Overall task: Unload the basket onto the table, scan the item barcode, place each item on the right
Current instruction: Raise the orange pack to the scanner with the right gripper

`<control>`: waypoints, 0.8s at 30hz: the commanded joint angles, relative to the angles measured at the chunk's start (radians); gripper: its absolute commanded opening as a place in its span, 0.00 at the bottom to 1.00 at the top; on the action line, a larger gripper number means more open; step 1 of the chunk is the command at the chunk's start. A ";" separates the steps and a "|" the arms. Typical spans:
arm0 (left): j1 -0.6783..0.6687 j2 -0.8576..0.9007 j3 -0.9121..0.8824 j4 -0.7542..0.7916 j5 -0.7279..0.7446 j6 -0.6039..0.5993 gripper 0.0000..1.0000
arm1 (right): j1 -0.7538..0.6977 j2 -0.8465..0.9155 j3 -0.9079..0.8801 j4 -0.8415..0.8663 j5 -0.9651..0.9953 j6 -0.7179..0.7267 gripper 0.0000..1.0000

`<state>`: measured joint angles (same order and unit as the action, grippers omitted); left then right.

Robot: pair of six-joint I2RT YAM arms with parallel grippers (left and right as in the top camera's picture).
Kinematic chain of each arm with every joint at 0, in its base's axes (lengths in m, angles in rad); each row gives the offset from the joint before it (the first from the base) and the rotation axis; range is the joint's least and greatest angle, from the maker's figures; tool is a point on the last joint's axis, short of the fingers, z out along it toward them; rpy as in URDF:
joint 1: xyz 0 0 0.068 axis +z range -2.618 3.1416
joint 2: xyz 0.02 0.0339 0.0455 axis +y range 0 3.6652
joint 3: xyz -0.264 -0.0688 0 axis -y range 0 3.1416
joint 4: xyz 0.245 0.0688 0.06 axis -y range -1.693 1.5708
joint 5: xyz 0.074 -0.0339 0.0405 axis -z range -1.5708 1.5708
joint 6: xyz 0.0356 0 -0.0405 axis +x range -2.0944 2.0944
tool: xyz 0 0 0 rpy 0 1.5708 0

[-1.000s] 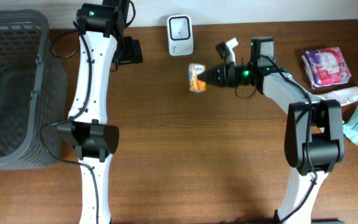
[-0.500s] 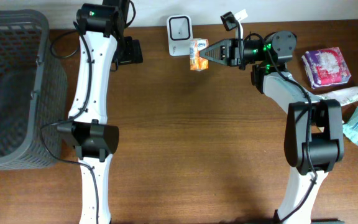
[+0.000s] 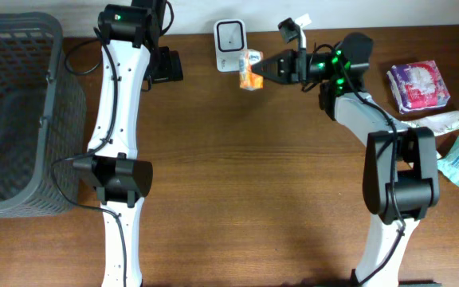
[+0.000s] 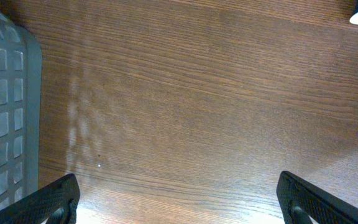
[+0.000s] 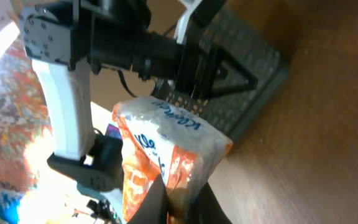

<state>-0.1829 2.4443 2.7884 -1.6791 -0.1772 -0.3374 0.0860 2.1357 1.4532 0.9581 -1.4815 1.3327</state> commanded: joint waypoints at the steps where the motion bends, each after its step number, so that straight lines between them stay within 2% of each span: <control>1: 0.003 -0.003 0.008 0.002 -0.011 -0.010 0.99 | 0.014 -0.001 0.006 -0.094 0.283 -0.030 0.04; 4: 0.003 -0.003 0.008 0.002 -0.011 -0.010 0.99 | 0.016 -0.001 0.006 -0.247 0.504 -0.068 0.04; 7: 0.003 -0.003 0.008 0.002 -0.011 -0.010 0.99 | 0.027 -0.001 0.006 -0.718 0.731 -0.417 0.04; 9: 0.003 -0.003 0.008 0.002 -0.011 -0.010 0.99 | 0.034 -0.002 0.006 -0.925 0.816 -0.568 0.04; 13: 0.003 -0.003 0.008 0.002 -0.011 -0.010 0.99 | 0.031 -0.044 0.031 -1.162 0.957 -0.782 0.04; 15: 0.003 -0.003 0.008 0.002 -0.011 -0.010 0.99 | 0.040 -0.063 0.151 -1.357 1.074 -0.941 0.04; 17: 0.003 -0.003 0.008 0.002 -0.011 -0.010 0.99 | 0.078 -0.063 0.294 -1.521 1.279 -1.080 0.04; 19: 0.003 -0.003 0.008 0.002 -0.011 -0.010 0.99 | 0.159 -0.063 0.381 -1.532 1.495 -1.373 0.04; 20: 0.003 -0.003 0.008 0.002 -0.011 -0.010 0.99 | 0.212 -0.063 0.381 -1.484 1.624 -1.561 0.04; 21: 0.003 -0.003 0.008 0.002 -0.011 -0.010 0.99 | 0.248 -0.053 0.381 -1.440 1.722 -1.672 0.04; 22: 0.003 -0.003 0.008 0.002 -0.011 -0.010 0.99 | 0.281 -0.042 0.381 -1.378 1.801 -1.764 0.04; 24: 0.003 -0.003 0.008 0.002 -0.011 -0.010 0.99 | 0.320 -0.018 0.381 -1.212 1.879 -1.823 0.04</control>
<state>-0.1829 2.4443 2.7884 -1.6787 -0.1772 -0.3401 0.3748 2.1006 1.8259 -0.3611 0.1852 -0.2745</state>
